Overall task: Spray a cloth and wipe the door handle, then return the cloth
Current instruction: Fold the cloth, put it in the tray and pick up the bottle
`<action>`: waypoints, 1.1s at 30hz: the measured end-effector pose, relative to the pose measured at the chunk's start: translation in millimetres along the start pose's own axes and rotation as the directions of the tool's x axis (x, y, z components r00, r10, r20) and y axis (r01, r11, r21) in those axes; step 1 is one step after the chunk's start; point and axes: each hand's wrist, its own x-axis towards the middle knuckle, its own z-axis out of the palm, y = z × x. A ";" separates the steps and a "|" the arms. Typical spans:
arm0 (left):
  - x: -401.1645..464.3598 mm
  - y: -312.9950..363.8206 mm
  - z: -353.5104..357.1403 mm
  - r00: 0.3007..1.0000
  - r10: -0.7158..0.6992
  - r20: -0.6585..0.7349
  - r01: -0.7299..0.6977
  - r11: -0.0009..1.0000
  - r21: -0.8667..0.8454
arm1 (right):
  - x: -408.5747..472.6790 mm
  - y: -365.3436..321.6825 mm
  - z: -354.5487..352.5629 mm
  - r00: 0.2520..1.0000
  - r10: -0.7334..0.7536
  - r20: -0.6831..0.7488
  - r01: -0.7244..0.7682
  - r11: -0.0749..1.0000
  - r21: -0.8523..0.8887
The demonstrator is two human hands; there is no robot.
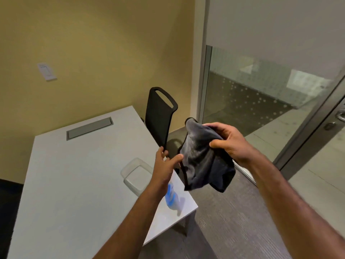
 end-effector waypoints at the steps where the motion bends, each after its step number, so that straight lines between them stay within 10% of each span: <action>1: 3.2 2.9 -5.5 0.995 0.100 0.017 -0.101 0.989 0.108 | 4.6 -8.6 1.6 0.998 0.019 0.067 -0.014 0.997 -0.073; 4: 12.1 16.4 -23.3 0.934 0.282 0.221 -0.328 0.922 0.207 | 17.8 -32.7 10.0 0.970 0.060 0.237 -0.012 0.980 -0.200; 10: 19.3 30.2 -36.6 0.864 0.166 0.475 -0.192 0.981 0.007 | 55.2 -32.0 23.8 0.956 0.073 0.284 -0.077 0.997 0.002; 16: 27.4 38.7 -42.4 0.942 0.158 0.297 -0.128 0.985 -0.119 | 93.0 35.8 39.9 0.974 0.198 0.112 -0.223 0.928 0.298; 21: 45.3 51.2 -62.4 0.991 0.133 0.024 -0.128 0.981 -0.145 | 116.3 72.2 62.2 0.870 0.304 0.388 -0.428 0.857 0.286; 26: 58.7 51.3 -84.4 0.987 0.117 -0.111 -0.140 0.965 -0.221 | 142.5 79.7 90.8 0.847 0.097 0.523 -0.260 0.933 0.248; 33: 71.4 26.0 -135.5 0.968 0.080 -0.236 -0.110 0.987 -0.114 | 188.0 82.3 109.2 0.844 0.086 0.529 0.089 0.951 -0.296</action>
